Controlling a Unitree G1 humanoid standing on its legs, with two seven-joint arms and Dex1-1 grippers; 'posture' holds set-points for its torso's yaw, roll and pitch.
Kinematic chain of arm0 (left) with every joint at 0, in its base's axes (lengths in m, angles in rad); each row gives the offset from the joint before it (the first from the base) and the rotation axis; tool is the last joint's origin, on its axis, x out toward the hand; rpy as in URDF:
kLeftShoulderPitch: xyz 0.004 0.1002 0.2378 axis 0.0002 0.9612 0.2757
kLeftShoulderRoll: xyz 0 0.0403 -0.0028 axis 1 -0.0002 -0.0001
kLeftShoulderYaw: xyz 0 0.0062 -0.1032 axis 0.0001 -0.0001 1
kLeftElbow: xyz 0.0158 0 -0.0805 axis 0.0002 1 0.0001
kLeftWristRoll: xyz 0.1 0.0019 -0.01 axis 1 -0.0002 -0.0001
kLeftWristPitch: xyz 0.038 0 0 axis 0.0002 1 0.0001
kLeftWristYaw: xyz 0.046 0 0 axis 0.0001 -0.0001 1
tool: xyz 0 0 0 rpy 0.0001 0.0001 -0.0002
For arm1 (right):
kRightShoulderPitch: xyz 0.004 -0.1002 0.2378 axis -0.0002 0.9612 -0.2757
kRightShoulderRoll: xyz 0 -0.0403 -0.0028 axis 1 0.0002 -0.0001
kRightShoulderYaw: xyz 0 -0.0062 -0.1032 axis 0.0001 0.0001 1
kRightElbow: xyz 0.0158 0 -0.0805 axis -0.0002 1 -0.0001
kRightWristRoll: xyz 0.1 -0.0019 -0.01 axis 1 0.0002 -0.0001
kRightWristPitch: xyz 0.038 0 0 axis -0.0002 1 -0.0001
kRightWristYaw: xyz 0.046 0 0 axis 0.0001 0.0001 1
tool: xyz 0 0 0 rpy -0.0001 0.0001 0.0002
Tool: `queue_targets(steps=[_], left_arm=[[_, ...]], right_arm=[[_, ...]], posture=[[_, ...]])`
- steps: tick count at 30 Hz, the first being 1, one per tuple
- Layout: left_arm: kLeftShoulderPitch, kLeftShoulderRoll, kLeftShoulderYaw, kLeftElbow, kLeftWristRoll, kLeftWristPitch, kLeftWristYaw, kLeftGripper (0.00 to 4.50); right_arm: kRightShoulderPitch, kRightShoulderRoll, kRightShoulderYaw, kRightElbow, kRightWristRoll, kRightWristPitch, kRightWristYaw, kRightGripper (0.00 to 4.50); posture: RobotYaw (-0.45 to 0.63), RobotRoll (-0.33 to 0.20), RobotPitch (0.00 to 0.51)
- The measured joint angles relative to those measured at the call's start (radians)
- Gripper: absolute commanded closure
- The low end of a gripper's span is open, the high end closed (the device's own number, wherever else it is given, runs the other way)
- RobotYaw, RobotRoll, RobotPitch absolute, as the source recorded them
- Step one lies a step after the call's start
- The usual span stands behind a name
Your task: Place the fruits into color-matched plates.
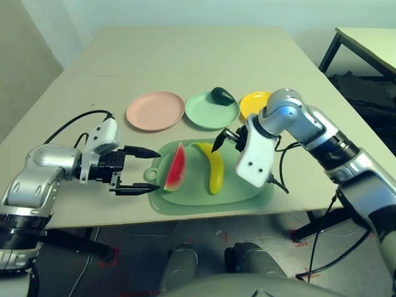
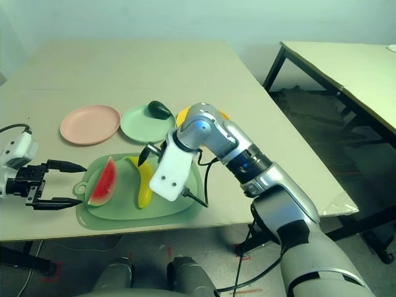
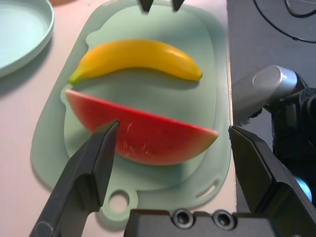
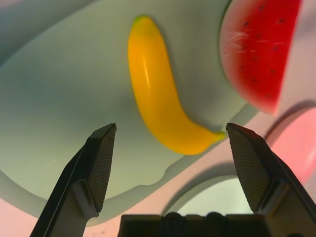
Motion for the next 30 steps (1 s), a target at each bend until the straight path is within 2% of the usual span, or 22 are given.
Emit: queue_targets(steps=[7,17,20,26,27,30], left_arm=[[0.023,0.001,0.012,-0.023,0.0,0.001,0.014,0.0],[0.043,0.002,0.02,-0.036,0.001,0.0,0.035,0.0],[0.049,0.002,0.02,-0.036,0.002,-0.005,0.039,0.0],[0.053,0.0,0.02,-0.04,0.001,-0.011,0.047,0.0],[0.053,-0.002,0.02,-0.042,0.001,-0.013,0.047,0.0],[0.053,-0.004,0.019,-0.042,0.002,-0.019,0.047,0.0]], right_arm=[[-0.029,0.046,0.039,0.114,-0.06,-0.04,-0.049,0.03],[-0.002,0.092,0.104,0.13,-0.087,-0.028,-0.061,0.03],[0.013,0.09,0.118,0.102,-0.09,0.017,-0.03,0.6],[0.026,0.02,0.119,0.065,-0.103,0.071,0.025,2.76],[0.027,0.01,0.119,0.061,-0.103,0.074,0.028,2.89],[0.027,-0.012,0.116,0.06,-0.102,0.084,0.038,2.9]], posture=[[0.12,0.0,0.077],[0.13,0.0,0.089],[0.13,0.0,0.091],[0.12,0.0,0.094],[0.12,0.0,0.094],[0.12,0.0,0.094]])
